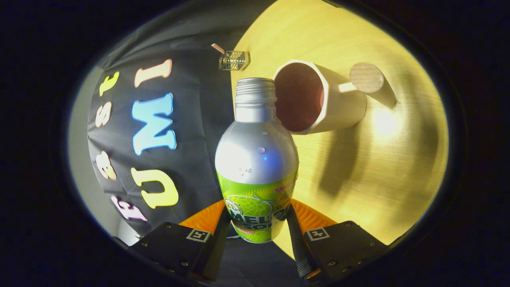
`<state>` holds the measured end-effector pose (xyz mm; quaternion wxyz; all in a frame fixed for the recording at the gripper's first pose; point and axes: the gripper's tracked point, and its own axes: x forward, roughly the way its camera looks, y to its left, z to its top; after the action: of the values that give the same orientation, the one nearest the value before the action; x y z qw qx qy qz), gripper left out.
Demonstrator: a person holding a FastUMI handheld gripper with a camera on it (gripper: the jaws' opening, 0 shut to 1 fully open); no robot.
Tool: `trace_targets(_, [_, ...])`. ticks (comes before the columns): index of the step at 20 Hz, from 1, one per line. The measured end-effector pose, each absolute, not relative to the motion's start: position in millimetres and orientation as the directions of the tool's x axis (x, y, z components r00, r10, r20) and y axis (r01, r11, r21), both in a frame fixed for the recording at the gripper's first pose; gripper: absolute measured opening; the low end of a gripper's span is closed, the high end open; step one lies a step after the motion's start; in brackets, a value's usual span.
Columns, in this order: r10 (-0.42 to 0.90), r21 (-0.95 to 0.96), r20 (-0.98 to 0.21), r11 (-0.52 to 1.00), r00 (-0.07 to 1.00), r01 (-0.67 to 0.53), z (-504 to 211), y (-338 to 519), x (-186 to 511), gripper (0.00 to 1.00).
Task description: Take the bottle from table, then pour the juice into the cup, finally place the bottle on the coaster
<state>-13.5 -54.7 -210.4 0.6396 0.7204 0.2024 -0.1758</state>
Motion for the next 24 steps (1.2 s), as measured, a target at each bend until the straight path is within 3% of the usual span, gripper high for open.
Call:
trace_targets(8, [0.044,0.795,-0.584,0.233,0.811,0.560,-249,-44,-28,0.72])
trace_targets(24, [-0.172,0.535,-0.609,0.632,0.774,0.561,-265,-56,-9,0.73])
